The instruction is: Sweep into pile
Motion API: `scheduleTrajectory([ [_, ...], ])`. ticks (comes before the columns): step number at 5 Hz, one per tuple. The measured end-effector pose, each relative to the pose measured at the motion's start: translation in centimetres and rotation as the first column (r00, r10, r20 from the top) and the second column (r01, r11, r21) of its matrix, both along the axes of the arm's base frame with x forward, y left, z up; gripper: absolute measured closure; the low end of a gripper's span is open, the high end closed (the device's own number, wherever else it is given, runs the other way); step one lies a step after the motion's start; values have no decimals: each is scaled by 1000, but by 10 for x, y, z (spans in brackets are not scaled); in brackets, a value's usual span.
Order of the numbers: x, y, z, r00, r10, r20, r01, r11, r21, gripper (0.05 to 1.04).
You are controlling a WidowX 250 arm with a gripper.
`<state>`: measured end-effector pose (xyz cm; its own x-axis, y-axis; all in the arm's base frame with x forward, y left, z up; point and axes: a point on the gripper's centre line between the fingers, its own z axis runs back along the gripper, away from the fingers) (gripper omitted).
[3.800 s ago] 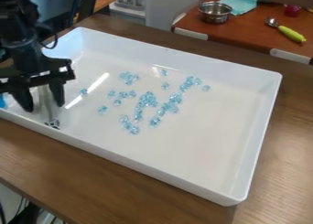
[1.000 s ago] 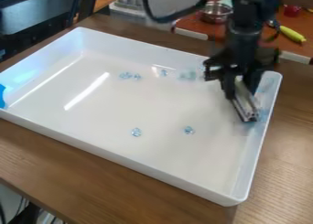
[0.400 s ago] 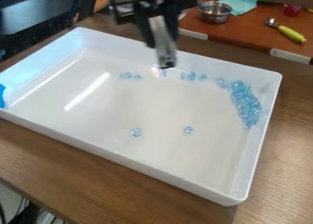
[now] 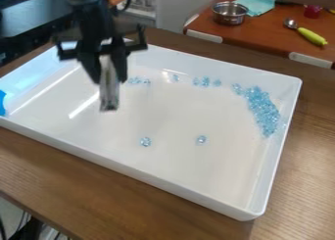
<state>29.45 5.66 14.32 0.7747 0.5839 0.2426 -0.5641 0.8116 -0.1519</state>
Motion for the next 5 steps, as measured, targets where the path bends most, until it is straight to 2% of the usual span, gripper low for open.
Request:
scheduleTrajectory([
  [1, -21, 10, -26, 1000, -4, -22, 5, 999, 35, 703],
  [2, -26, 4, -38, 999, -11, -32, 13, 999, 52, 703],
  [4, -8, -33, -61, 997, 18, -74, -12, 997, 78, 703],
  [5, 11, -40, -62, 992, 92, -87, -85, 993, 77, 705],
])
